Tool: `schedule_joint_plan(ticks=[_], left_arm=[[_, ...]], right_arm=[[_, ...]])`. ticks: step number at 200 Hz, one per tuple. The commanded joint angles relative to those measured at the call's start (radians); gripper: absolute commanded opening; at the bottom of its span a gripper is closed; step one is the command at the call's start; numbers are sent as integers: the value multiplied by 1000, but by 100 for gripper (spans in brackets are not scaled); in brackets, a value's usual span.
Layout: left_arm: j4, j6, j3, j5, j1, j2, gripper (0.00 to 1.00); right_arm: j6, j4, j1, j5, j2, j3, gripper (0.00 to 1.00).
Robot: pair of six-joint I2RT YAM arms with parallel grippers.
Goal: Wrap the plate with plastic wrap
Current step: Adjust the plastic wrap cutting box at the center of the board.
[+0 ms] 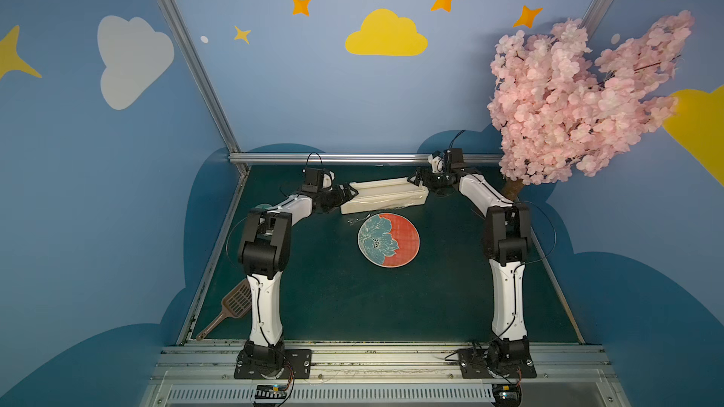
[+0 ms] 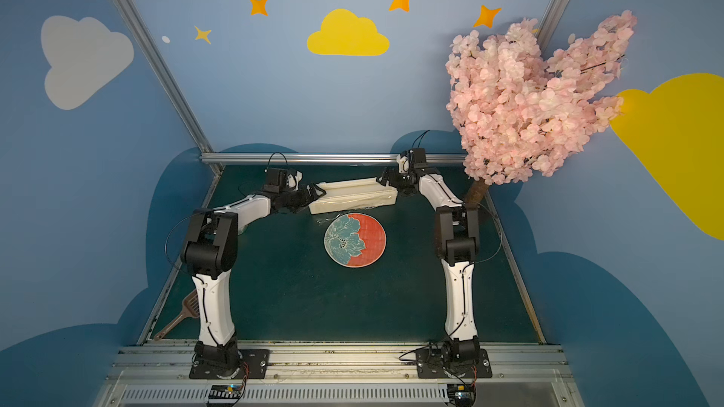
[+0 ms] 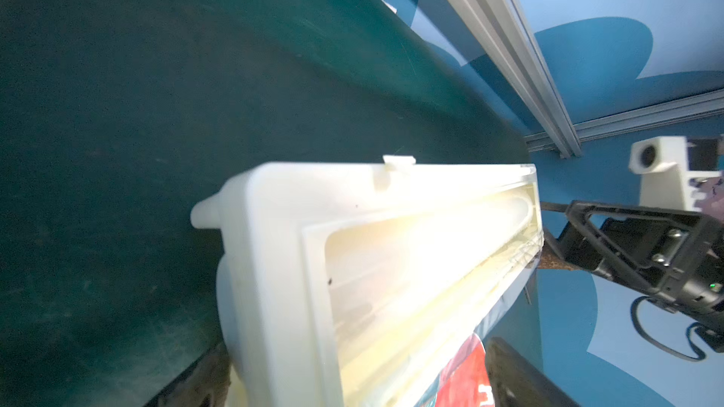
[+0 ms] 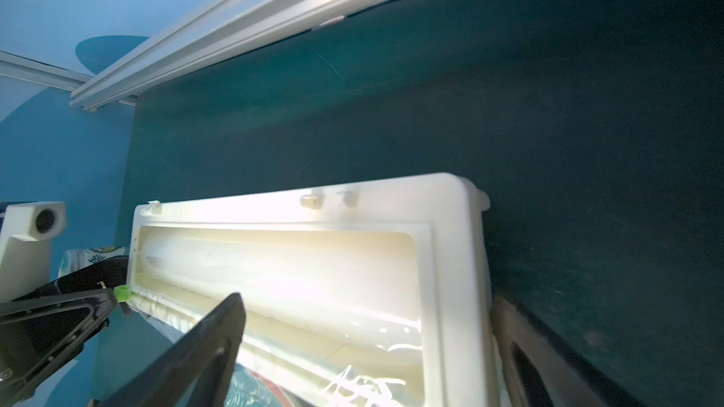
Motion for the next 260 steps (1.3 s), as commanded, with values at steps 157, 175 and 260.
schedule_joint_plan(ticks=[157,175,260], left_arm=[[110,-90,213,138,-5,168,94],[108,-102,244,151,-13,186,94],[-34,24,85,-40,33,-24,96]], right_arm=[[54,252,48,-87,-243,-383,98],[60,264,48,-86,-252,-399,98],[62,209,5,5,-358,-487,98]])
